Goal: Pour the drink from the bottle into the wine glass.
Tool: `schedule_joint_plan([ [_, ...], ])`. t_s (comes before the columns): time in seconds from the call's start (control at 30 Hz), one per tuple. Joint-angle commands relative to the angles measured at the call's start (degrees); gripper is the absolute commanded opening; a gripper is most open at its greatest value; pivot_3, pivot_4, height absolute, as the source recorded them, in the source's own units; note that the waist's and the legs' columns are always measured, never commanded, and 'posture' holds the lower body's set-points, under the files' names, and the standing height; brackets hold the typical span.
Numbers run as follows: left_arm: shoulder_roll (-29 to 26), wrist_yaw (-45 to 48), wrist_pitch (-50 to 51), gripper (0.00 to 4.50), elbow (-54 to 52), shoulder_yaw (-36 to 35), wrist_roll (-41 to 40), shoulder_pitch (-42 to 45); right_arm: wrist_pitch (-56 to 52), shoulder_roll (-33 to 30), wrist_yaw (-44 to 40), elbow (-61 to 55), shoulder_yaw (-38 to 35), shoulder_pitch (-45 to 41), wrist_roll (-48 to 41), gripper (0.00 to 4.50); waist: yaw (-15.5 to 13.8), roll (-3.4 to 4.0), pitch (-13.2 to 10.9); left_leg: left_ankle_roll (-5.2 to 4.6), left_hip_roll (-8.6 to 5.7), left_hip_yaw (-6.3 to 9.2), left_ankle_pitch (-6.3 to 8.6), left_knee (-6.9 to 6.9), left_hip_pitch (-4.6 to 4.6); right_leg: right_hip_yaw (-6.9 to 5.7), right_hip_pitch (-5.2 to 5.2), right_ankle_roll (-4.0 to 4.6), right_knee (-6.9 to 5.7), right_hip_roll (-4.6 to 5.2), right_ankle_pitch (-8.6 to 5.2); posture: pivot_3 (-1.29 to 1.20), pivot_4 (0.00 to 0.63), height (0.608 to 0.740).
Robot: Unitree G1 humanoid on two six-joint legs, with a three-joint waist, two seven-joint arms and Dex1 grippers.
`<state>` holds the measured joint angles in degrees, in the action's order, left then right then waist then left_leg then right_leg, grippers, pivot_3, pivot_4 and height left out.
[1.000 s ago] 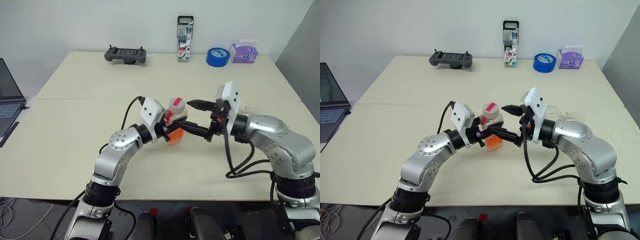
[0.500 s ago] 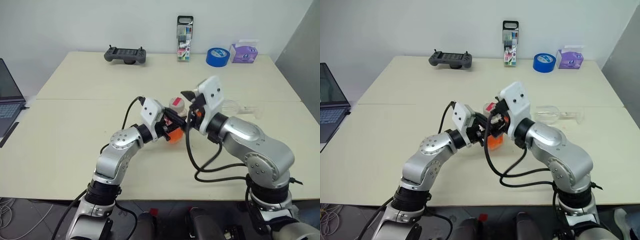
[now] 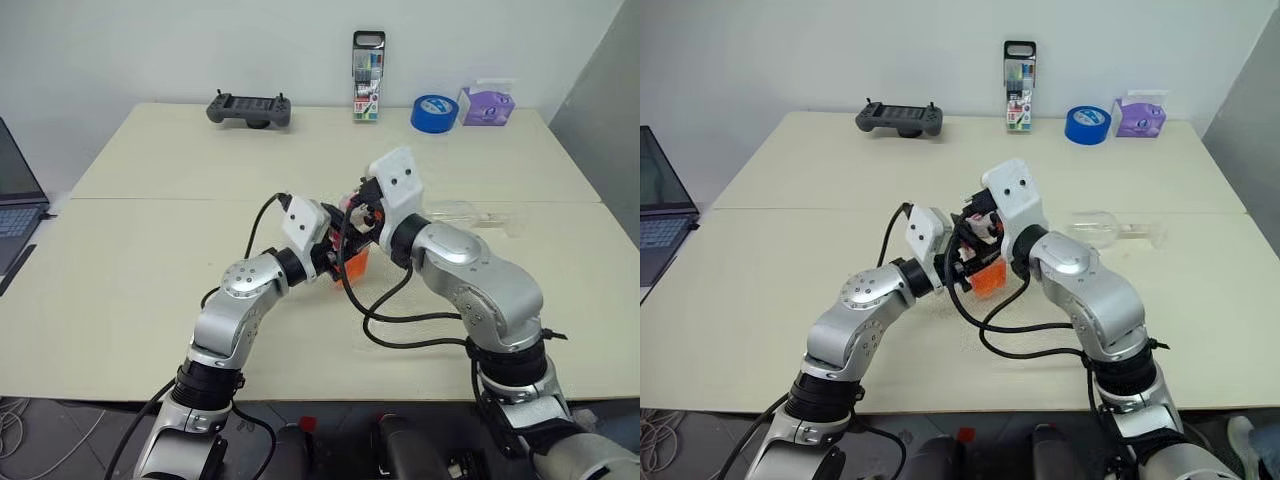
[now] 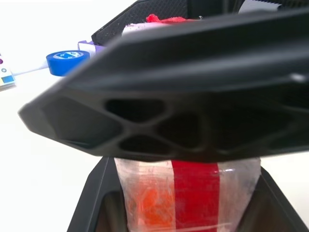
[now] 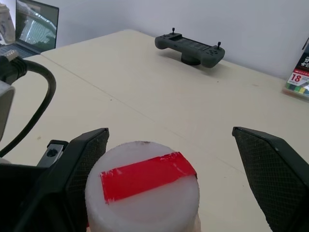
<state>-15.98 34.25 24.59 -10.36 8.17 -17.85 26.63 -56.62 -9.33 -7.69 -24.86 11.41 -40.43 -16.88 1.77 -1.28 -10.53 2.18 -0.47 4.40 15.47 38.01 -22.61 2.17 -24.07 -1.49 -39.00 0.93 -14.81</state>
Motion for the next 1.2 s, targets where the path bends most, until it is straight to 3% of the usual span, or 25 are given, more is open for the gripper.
schedule_joint_plan([
  [0.03,0.5,-0.3,-0.8,1.74,-2.5,-0.6,-0.4,0.2,-0.2,0.1,1.0,-2.0,-3.6,-1.8,0.7,4.36,0.0,0.0,0.0,0.0,0.0,0.01,0.0,0.0,0.0,0.0,0.0,0.0,0.0,0.0,0.0,0.0,0.15,0.74],
  [0.77,-0.1,0.6,-0.9,1.74,-1.2,-0.8,-0.4,1.3,-7.5,-8.7,-0.8,-9.6,-13.1,4.9,-3.7,4.36,0.0,0.0,0.0,-0.01,-0.02,-0.02,0.0,0.0,-0.01,-0.01,0.01,0.0,0.01,-0.04,0.0,0.0,0.15,0.74],
  [1.2,-0.1,0.9,-1.5,1.74,-0.1,-0.7,-0.3,1.5,-15.5,0.1,4.2,-23.1,-10.1,8.8,-8.1,4.36,0.1,0.0,0.0,-0.01,0.02,0.05,0.0,-0.01,0.0,-0.01,0.01,-0.01,-0.01,-0.06,-0.01,0.0,0.15,0.74],
])
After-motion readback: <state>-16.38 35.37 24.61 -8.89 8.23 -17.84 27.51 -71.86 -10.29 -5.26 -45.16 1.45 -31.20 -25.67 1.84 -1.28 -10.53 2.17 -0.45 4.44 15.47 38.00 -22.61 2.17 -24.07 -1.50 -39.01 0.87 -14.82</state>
